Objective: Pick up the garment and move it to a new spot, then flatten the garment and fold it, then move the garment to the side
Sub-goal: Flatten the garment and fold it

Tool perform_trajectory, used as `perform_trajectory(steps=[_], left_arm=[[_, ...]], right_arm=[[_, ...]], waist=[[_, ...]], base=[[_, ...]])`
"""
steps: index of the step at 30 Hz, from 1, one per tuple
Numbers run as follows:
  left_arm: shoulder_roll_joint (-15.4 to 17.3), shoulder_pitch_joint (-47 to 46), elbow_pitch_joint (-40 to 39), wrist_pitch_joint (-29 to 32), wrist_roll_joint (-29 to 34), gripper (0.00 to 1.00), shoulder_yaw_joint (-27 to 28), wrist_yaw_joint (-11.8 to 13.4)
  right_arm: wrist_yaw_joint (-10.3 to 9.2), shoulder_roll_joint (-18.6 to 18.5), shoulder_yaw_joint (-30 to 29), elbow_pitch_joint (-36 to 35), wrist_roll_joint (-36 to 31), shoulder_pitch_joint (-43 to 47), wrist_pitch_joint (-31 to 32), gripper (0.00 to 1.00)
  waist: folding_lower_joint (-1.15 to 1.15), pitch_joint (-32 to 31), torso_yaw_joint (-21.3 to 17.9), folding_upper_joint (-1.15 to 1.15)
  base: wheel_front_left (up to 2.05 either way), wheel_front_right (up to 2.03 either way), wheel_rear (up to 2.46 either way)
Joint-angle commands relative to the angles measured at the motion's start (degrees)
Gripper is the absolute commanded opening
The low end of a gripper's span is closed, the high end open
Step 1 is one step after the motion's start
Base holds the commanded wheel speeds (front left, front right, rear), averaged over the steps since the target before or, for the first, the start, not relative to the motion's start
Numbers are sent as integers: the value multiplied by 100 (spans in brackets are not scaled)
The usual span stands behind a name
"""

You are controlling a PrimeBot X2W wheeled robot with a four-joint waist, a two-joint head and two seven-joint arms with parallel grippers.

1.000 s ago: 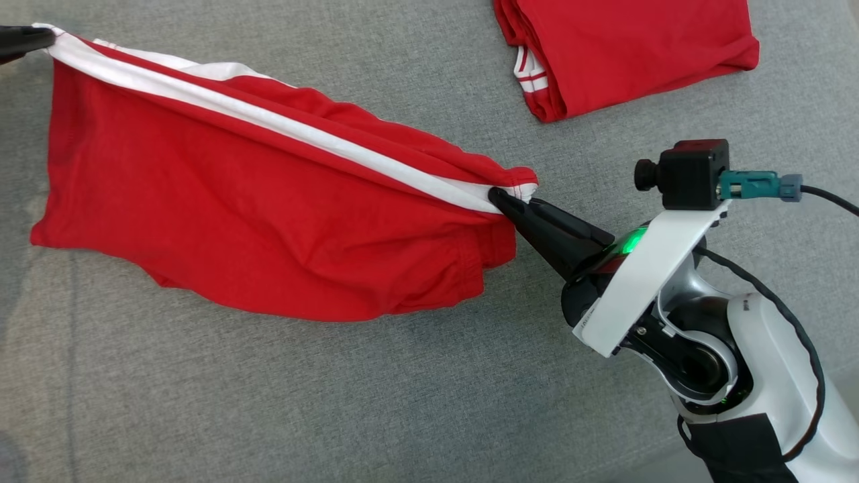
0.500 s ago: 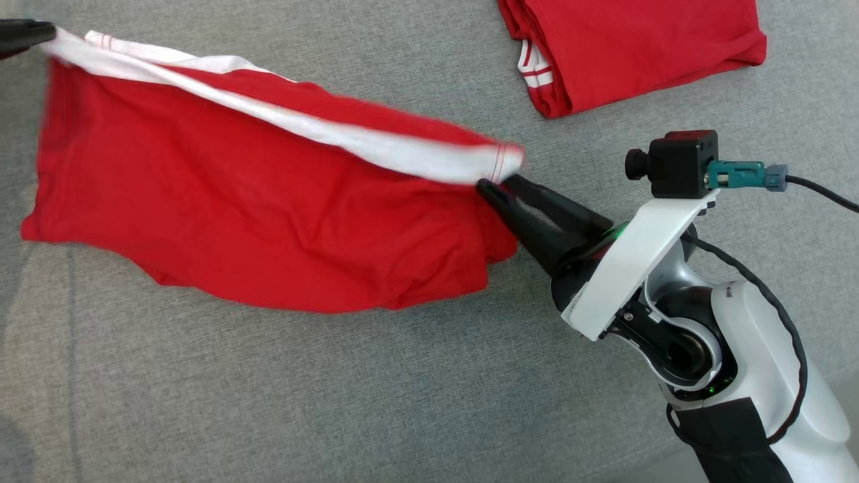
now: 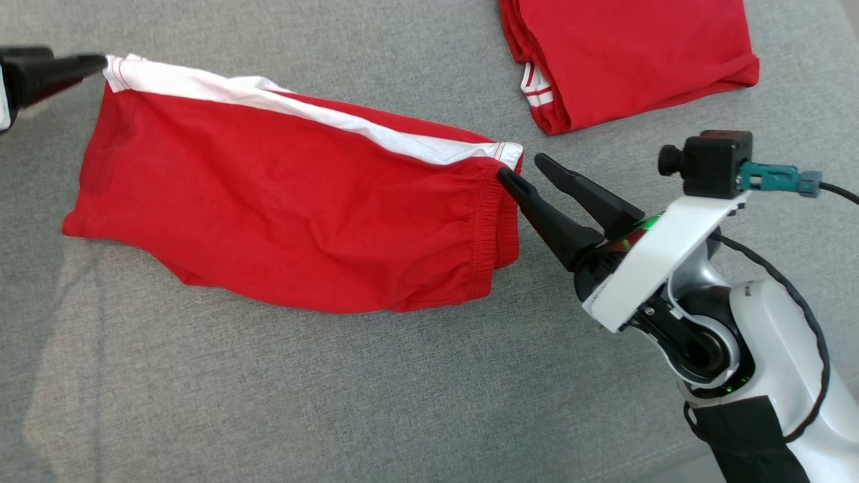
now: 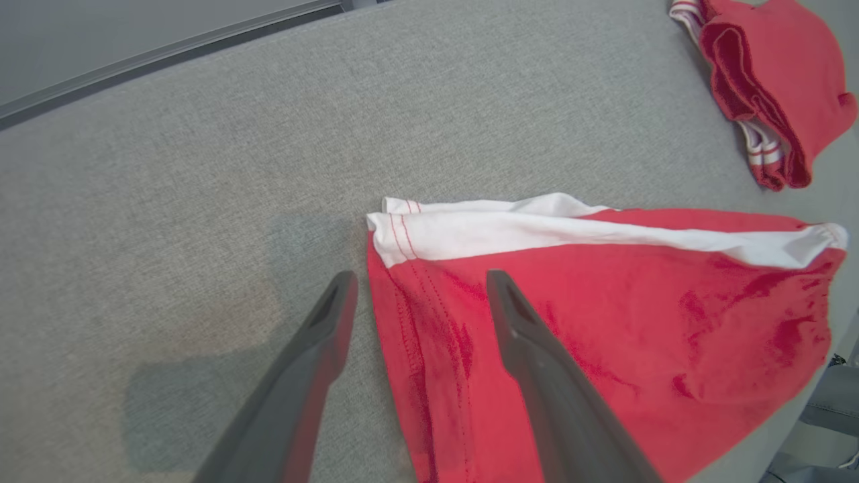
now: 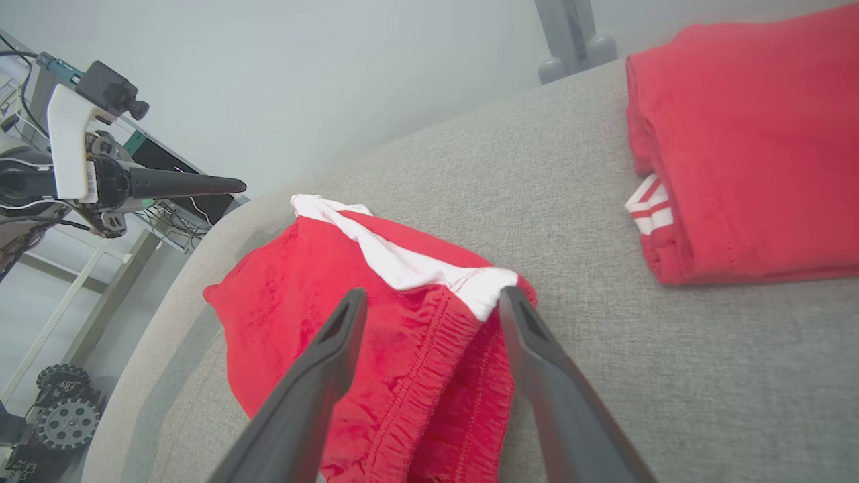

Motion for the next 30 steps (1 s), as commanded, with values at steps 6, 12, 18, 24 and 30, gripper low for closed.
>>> perform_trajectory(steps=[6, 12, 18, 24, 30], left_arm=[[207, 387, -39, 145, -128, 100, -148, -7], [337, 611, 83, 271, -189, 100, -254, -8], [415, 722, 153, 453, -252, 100, -328, -8], [417, 858, 93, 616, -441, 100, -332, -8], [428, 882, -142, 717, -712, 100, -201, -7]], right_arm=[[4, -215, -120, -135, 43, 258, -178, 100], [4, -297, -268, -356, -19, 402, -243, 100], [4, -237, -443, -524, -49, 564, -314, 100], [4, -184, -604, -631, -60, 804, -365, 100], [4, -142, -651, -630, -82, 925, -381, 100]], waist=[[0, -161, -82, 0], [0, -85, -247, 0], [0, -19, -386, 0], [0, 26, -466, 0], [0, 11, -454, 0]], base=[[0, 0, 0], [0, 0, 0], [0, 0, 0], [0, 0, 0], [0, 0, 0]])
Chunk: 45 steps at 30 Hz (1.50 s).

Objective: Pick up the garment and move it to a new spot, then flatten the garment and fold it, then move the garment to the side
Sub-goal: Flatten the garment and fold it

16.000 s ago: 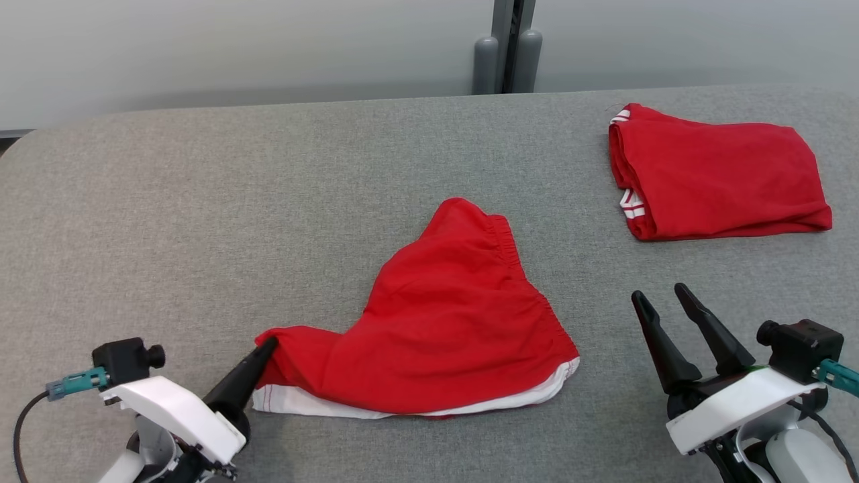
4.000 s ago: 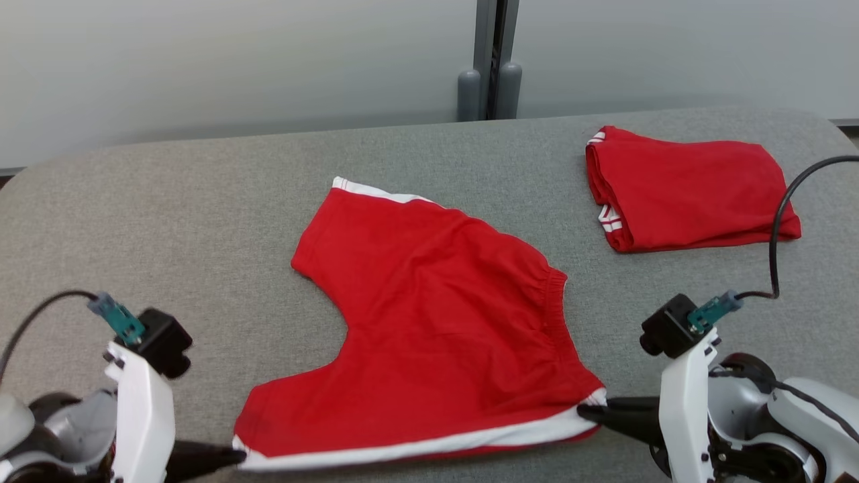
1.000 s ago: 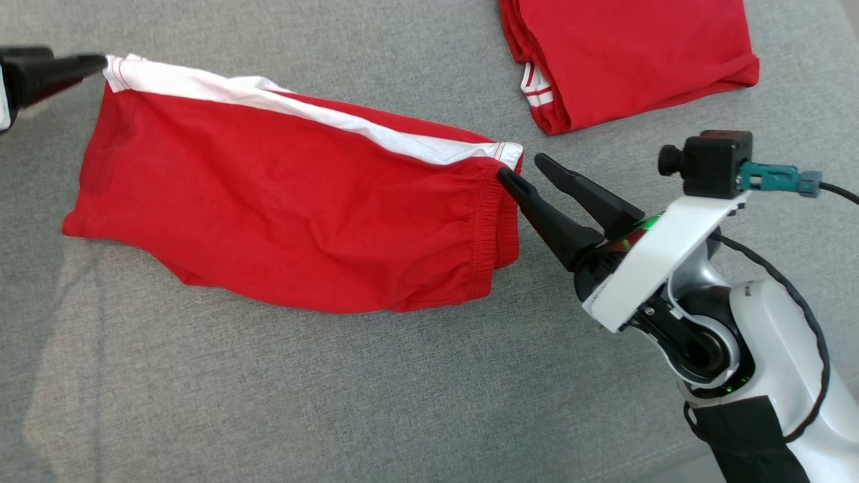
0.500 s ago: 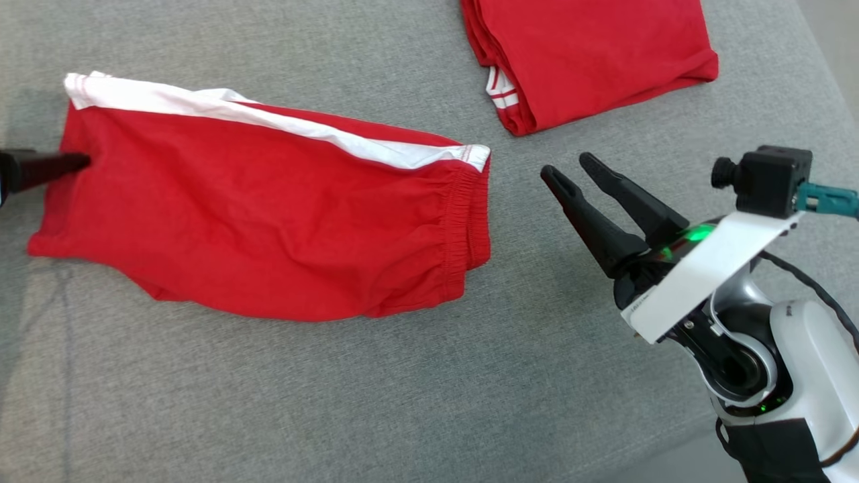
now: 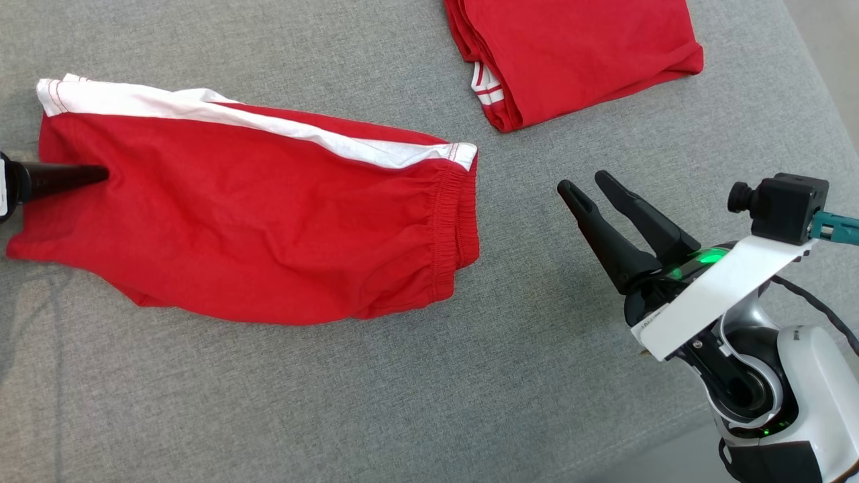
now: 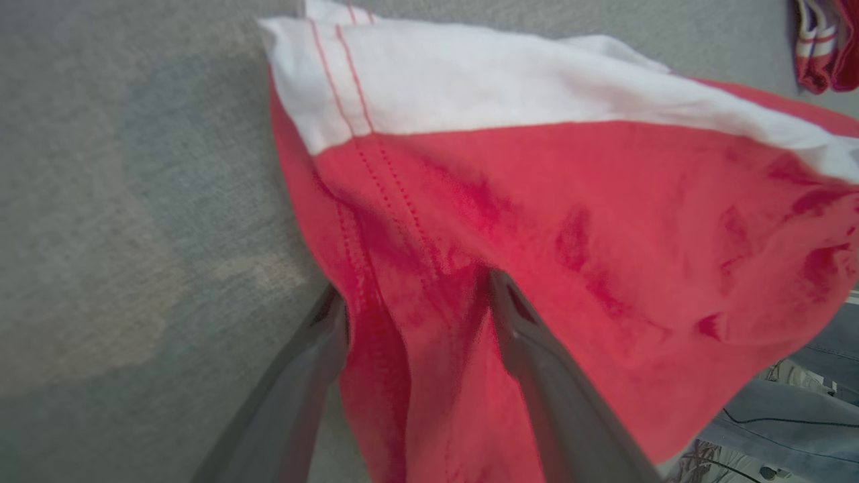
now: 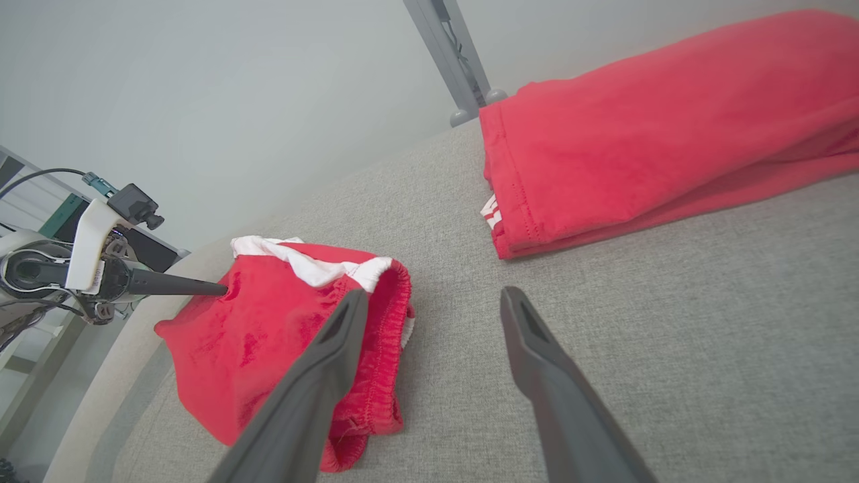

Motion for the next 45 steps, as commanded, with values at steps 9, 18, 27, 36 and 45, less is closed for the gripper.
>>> perform_trajectory(steps=[9, 18, 27, 36, 45], left_arm=[[-48, 202, -94, 89, -291, 0, 87, -6], [-109, 470, -57, -196, -297, 0, 84, -3], [-148, 1143, -196, -489, -538, 0, 44, 25], [-90, 1747, -293, -814, -745, 0, 38, 74], [35, 2196, -285, -1075, -782, 35, 15, 105]], right_arm=[[4, 24, -4, 60, -70, 36, 18, 100], [4, -75, -40, 185, -111, 59, 93, 100], [4, -109, -64, 379, -100, 218, 230, 100], [4, -166, -147, 462, -55, 442, 304, 100], [4, -175, -200, 450, -16, 652, 362, 100]], waist=[[0, -76, 76, 0], [0, -467, 408, 0], [0, -1008, 731, 0], [0, -1369, 908, 0], [0, -1547, 994, 0]], base=[[0, 0, 0], [0, 0, 0], [0, 0, 0], [0, 0, 0], [0, 0, 0]])
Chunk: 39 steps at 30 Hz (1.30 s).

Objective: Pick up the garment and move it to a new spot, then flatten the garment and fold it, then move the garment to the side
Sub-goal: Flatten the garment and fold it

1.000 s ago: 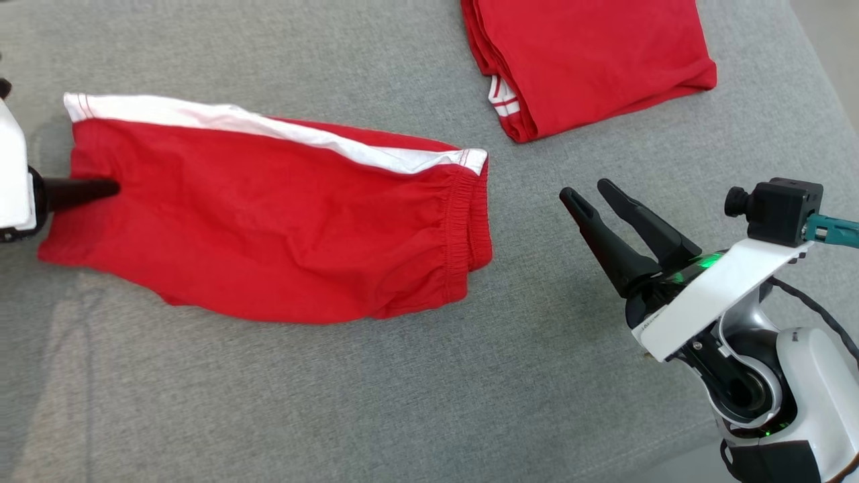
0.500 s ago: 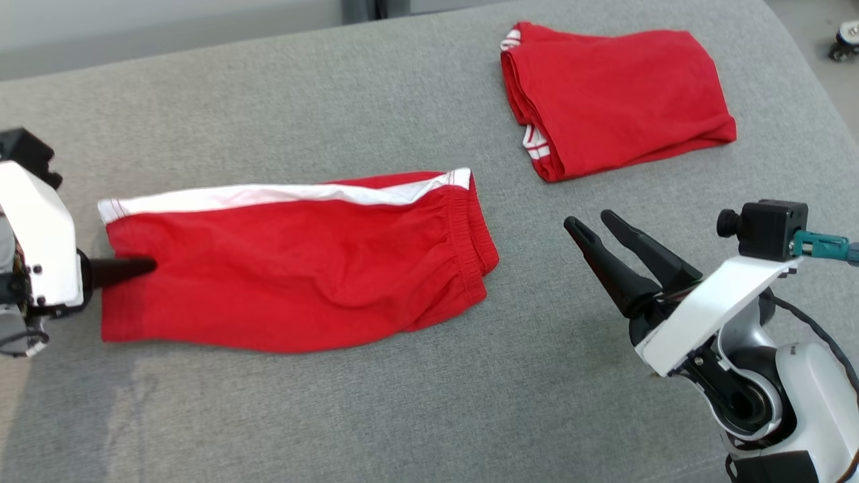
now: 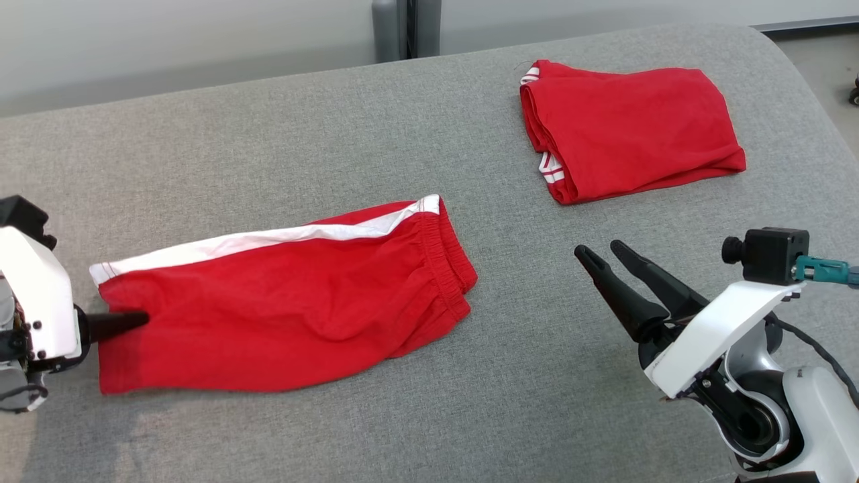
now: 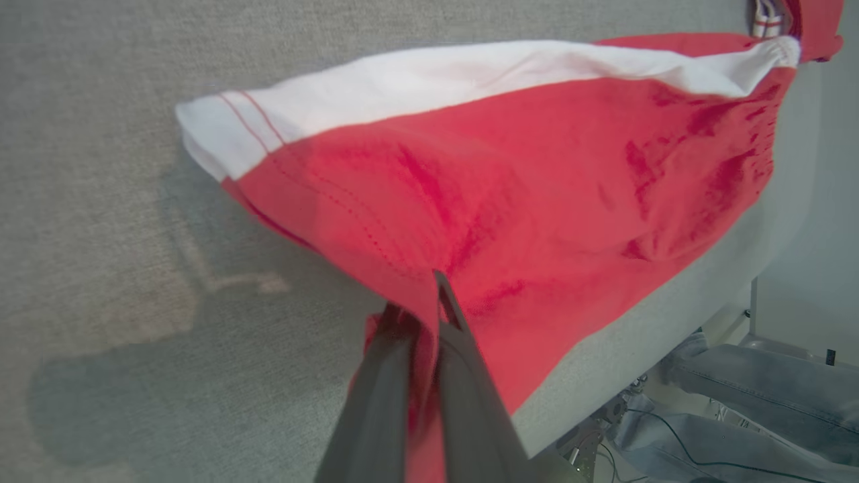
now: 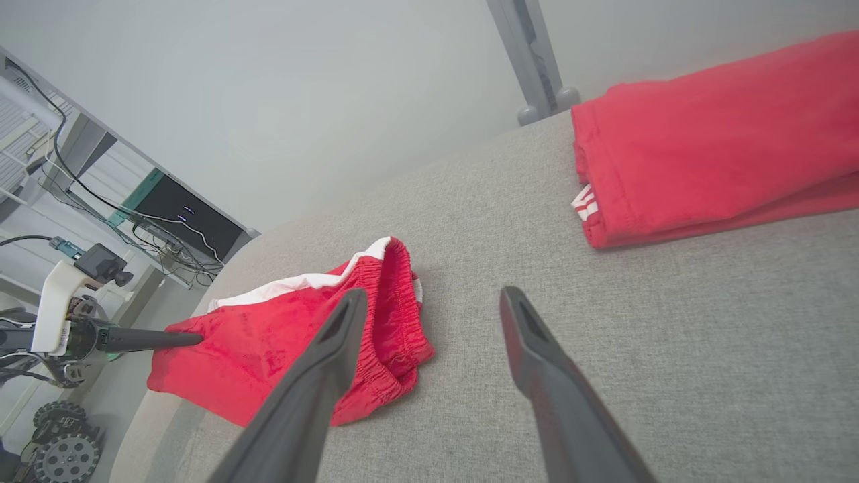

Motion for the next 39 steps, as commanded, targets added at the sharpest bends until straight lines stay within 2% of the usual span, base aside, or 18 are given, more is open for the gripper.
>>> perform_trajectory(steps=[1, 2, 13, 17, 21, 26, 31, 32, 39], left_arm=[[-6, 98, 23, -39, 51, 65, -13, 22], [-10, 104, 34, -59, 79, 100, -20, 32], [12, -32, -17, -279, 417, 100, -45, 18], [191, -209, -186, -763, 1138, 100, -145, 43], [265, -213, -555, -1548, 1545, 100, 12, 96], [337, 26, -975, -2637, 2070, 100, 113, 592], [478, 433, -1535, -3643, 2171, 100, 357, 1065], [478, 433, -1535, -3643, 2171, 100, 357, 1065], [485, 1176, -2106, -5326, 2195, 100, 842, 1975]], right_arm=[[4, -9, -9, 11, 21, 51, 23, 100], [4, -1, -7, 12, 21, 42, 36, 100], [4, -67, -72, 1, -52, 107, -29, 100], [4, -70, -105, 5, -113, 153, -95, 100], [4, -80, -102, 11, -142, 195, -138, 100], [4, -137, -148, -69, -237, 259, -203, 100], [4, -161, -289, -217, -364, 257, -537, 100], [4, -161, -289, -217, -364, 257, -537, 100], [4, -202, -433, -376, -709, 363, -1176, 100]], waist=[[0, -12, 10, 0], [0, -20, 13, 0], [0, -210, 202, 0], [0, -350, 309, 0], [0, -508, 453, 0], [0, -651, 632, 0], [0, -732, 832, 0], [0, -732, 832, 0], [0, -769, 1023, 0]], base=[[0, 0, 0], [0, 0, 0], [0, 0, 0], [0, 0, 0], [0, 0, 0], [0, 0, 0], [0, 0, 0], [0, 0, 0], [0, 0, 0]])
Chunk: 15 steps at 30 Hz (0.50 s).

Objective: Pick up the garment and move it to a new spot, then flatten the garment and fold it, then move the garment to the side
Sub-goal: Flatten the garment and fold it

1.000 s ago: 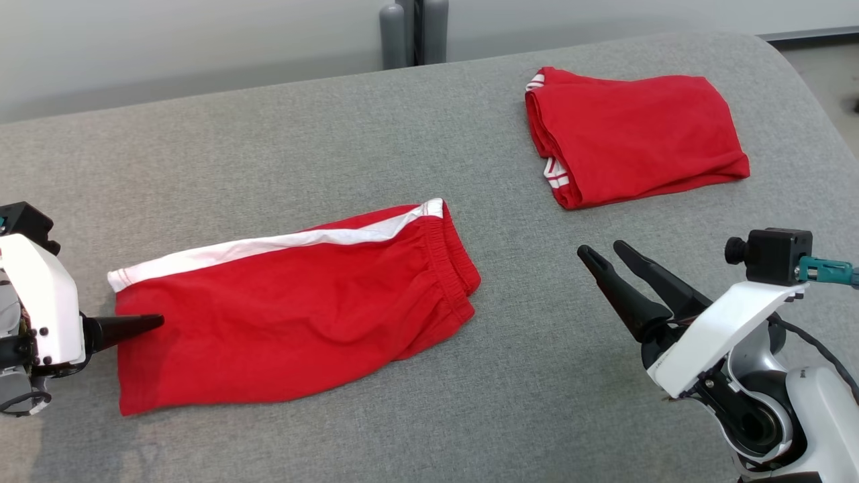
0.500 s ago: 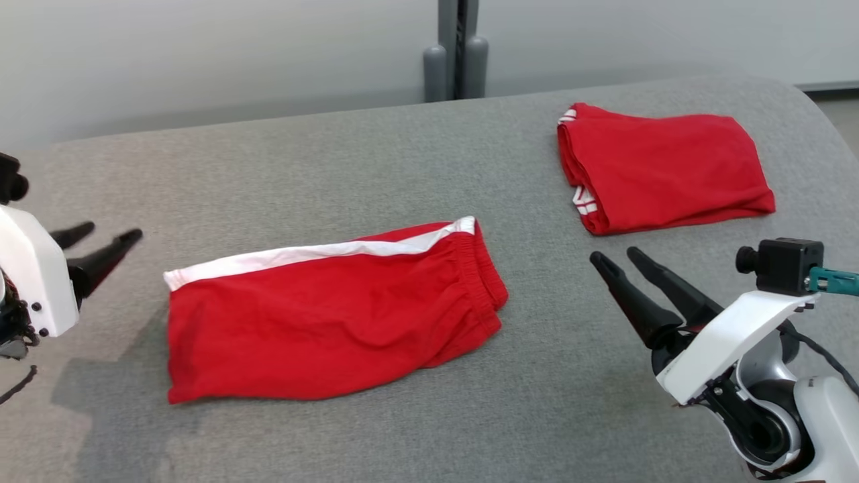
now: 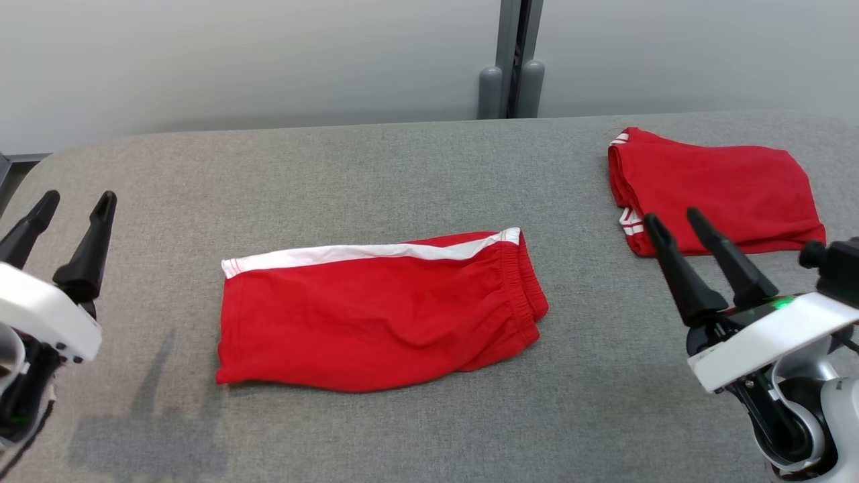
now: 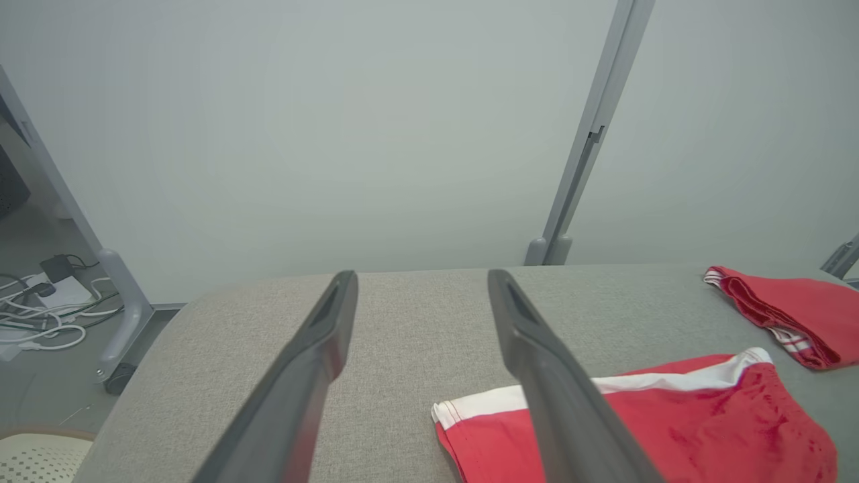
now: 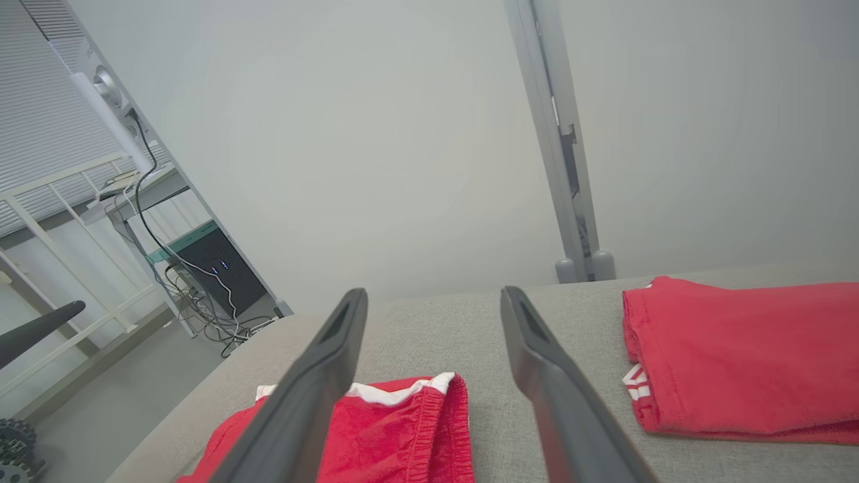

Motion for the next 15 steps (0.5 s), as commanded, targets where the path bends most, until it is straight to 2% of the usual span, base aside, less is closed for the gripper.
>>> perform_trajectory(steps=[1, 4, 8, 12, 15], left_arm=[[-39, 163, -59, -110, 65, 100, 80, 102], [-158, 537, -256, -263, 204, 100, 424, 390], [-651, 1249, -453, -275, 897, 100, 1535, 637], [-1328, 2089, -629, -279, 1858, 100, 2476, 605], [-1810, 2556, -652, -279, 2593, 100, 2834, 526]], right_arm=[[4, -7, -65, 5, -69, 62, -126, 100], [4, 59, -131, 125, -281, 63, -414, 100], [4, 170, -177, 421, -546, 35, -735, 100], [4, 276, -23, 881, -583, -78, -908, 100], [4, 260, 166, 1289, -539, -246, -944, 100]], waist=[[0, 4, 22, 0], [0, 23, 52, 0], [0, 45, 99, 0], [0, 69, 181, 0], [0, 79, 273, 0]], base=[[0, 0, 0], [0, 0, 0], [0, 0, 0], [0, 0, 0], [0, 0, 0]])
